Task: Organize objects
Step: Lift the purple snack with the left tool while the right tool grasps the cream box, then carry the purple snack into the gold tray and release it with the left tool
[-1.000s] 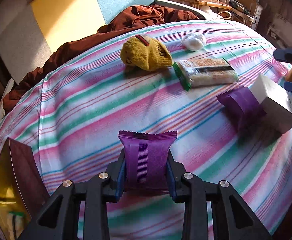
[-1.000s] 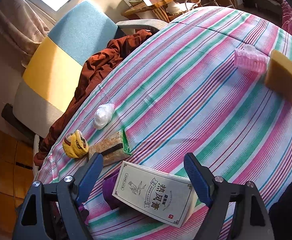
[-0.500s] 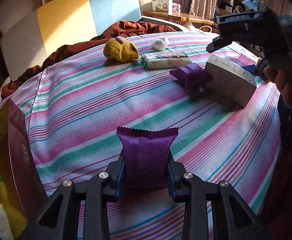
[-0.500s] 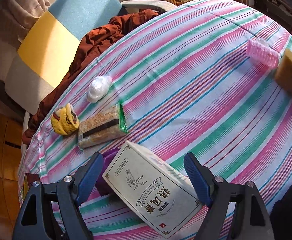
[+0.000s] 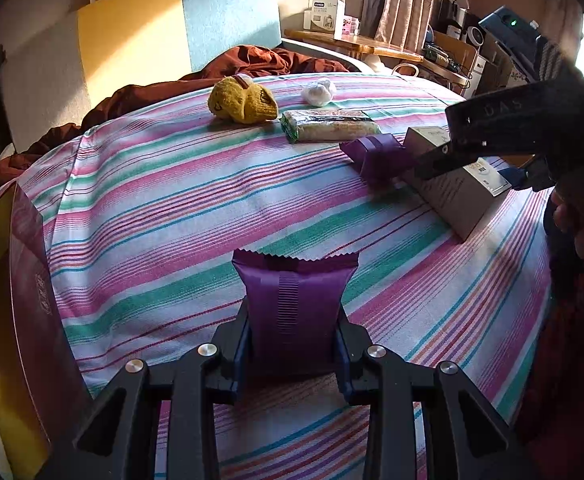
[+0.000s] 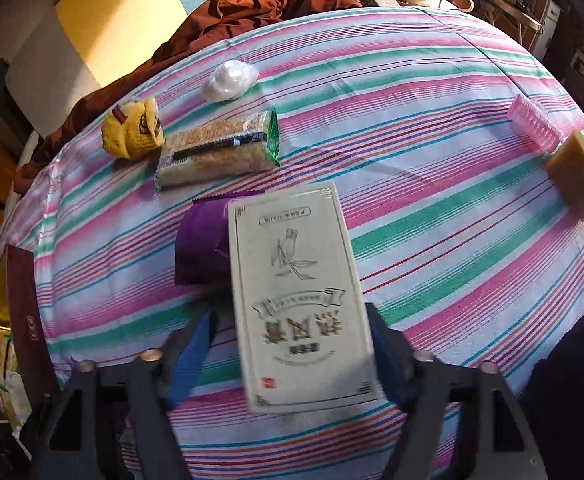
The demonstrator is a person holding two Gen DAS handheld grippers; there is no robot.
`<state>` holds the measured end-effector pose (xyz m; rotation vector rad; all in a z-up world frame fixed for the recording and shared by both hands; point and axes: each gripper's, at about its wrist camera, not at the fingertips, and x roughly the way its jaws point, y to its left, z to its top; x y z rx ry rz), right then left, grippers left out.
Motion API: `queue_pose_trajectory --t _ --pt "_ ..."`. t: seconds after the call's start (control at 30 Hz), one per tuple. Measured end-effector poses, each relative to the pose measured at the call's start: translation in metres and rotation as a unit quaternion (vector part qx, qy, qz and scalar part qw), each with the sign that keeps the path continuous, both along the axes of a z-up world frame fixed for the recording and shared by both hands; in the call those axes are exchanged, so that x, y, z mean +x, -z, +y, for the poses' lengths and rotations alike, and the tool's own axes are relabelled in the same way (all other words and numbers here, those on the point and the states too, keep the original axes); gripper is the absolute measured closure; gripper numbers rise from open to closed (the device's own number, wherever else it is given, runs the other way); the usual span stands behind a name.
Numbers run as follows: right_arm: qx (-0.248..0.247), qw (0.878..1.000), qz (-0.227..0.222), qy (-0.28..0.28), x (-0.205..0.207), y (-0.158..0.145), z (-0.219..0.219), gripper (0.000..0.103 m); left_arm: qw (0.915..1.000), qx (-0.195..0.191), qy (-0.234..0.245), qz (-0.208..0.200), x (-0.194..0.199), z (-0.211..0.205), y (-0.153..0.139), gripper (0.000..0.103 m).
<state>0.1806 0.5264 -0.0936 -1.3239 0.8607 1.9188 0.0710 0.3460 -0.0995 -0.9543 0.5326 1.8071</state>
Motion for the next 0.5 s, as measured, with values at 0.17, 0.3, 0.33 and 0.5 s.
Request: queue_pose_trajectory --t 0.17,0.3,0.33,0.5 --pt "0.029 0.999 -0.029 -0.027 -0.0114 0.0025 -0.0105 0.052 0.9999 0.007 0.002 0.007 0.0023 -0.0062 0.0014 0.069" --pt "0.025 0.999 -0.026 -0.025 -0.0099 0.0042 -0.0081 0.052 0.9999 0.012 0.001 0.012 0.0039 -0.0081 0.0021 0.069" --pt "0.027 0.999 -0.026 -0.025 -0.0101 0.0043 -0.0081 0.052 0.9999 0.012 0.000 0.012 0.0039 -0.0081 0.0020 0.069" --pt "0.036 0.999 -0.028 -0.028 -0.0125 0.0062 -0.0066 0.052 0.9998 0.016 -0.001 0.011 0.0041 -0.0092 0.0018 0.069"
